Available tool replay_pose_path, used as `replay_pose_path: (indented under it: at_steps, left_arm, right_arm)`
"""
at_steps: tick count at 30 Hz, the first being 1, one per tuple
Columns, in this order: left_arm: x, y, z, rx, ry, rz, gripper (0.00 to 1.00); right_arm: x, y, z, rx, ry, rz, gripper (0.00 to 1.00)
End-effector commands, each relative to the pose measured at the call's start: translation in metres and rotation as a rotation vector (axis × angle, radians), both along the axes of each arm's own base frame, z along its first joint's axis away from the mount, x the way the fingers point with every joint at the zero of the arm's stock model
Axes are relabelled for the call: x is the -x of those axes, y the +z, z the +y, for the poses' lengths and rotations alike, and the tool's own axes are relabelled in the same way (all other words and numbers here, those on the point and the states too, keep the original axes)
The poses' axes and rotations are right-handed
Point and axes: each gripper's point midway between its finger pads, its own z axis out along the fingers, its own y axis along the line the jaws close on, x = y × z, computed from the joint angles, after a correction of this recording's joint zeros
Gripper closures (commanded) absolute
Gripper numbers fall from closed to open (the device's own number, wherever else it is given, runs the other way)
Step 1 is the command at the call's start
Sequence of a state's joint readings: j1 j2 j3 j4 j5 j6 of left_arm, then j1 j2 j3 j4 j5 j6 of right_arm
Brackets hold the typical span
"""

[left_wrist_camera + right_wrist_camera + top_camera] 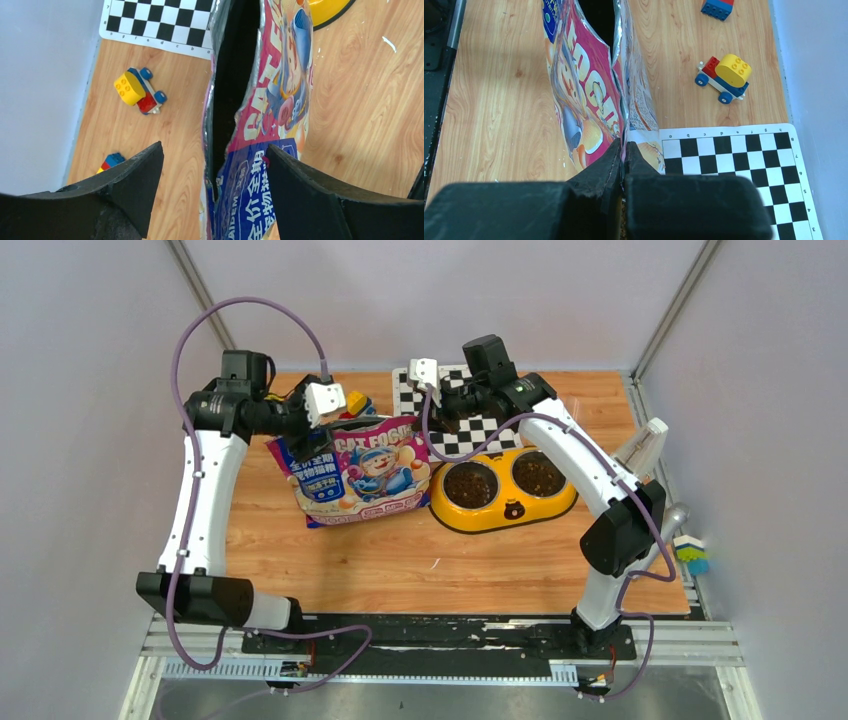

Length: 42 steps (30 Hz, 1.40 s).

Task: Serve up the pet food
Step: Close the pet food bag at the center of the board.

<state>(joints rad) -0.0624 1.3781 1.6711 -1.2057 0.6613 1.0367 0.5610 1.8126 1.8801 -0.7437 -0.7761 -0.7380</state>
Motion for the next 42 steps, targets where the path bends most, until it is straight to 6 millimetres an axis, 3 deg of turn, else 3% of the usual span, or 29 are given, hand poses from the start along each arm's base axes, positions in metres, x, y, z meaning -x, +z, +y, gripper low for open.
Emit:
replay_pose_path:
  at_steps: [1,5,9,11,15,16,18,26,27,29,30,31,33,38,42]
  left_arm:
    - [0.000,0.015,-0.012,0.029,-0.049,0.001,0.17]
    - [-0.003,0.005,-0.018,0.005,-0.063,0.042,0.20]
    - [-0.003,-0.004,-0.024,-0.023,-0.079,0.074,0.32]
    - [-0.004,-0.009,-0.026,-0.032,-0.085,0.097,0.42]
    - [-0.007,-0.009,-0.027,-0.040,-0.077,0.105,0.75]
    - [-0.007,-0.009,-0.027,-0.039,-0.073,0.106,0.87]
    - [-0.009,-0.007,-0.027,-0.037,-0.065,0.098,1.00]
    - [-0.011,0.011,-0.026,-0.011,-0.041,-0.006,1.00]
    - [-0.008,0.008,-0.027,-0.013,-0.052,0.018,0.96]
    - [-0.005,0.009,-0.030,-0.005,-0.068,0.048,0.49]
    - [-0.006,0.013,-0.031,0.003,-0.071,0.047,0.43]
    - [-0.006,0.013,-0.034,0.019,-0.076,0.060,0.31]
    - [-0.007,0.015,-0.040,0.035,-0.087,0.062,0.23]
    - [-0.015,0.014,-0.055,0.043,-0.107,0.070,0.22]
    - [-0.019,0.006,-0.065,0.032,-0.122,0.104,0.29]
  right_arm:
    - [-0.002,0.081,-0.016,-0.115,-0.014,-0.206,1.00]
    - [0.000,0.084,-0.015,-0.118,-0.012,-0.210,1.00]
    - [-0.001,0.083,-0.015,-0.115,-0.012,-0.209,1.00]
    - [-0.001,0.083,-0.015,-0.114,-0.013,-0.210,1.00]
    - [-0.001,0.082,-0.015,-0.111,-0.012,-0.210,1.00]
    - [-0.001,0.082,-0.015,-0.111,-0.013,-0.211,1.00]
    - [-0.001,0.082,-0.015,-0.110,-0.014,-0.213,1.00]
    - [-0.001,0.083,-0.016,-0.108,-0.016,-0.217,1.00]
    - [-0.001,0.083,-0.016,-0.108,-0.014,-0.215,1.00]
    - [-0.001,0.083,-0.015,-0.109,-0.012,-0.212,1.00]
    - [-0.001,0.083,-0.015,-0.109,-0.012,-0.211,1.00]
    - [0.000,0.083,-0.014,-0.109,-0.011,-0.209,1.00]
    - [0.000,0.082,-0.014,-0.108,-0.010,-0.207,1.00]
    - [-0.001,0.081,-0.013,-0.106,-0.011,-0.205,1.00]
    - [0.000,0.083,-0.013,-0.107,-0.010,-0.209,1.00]
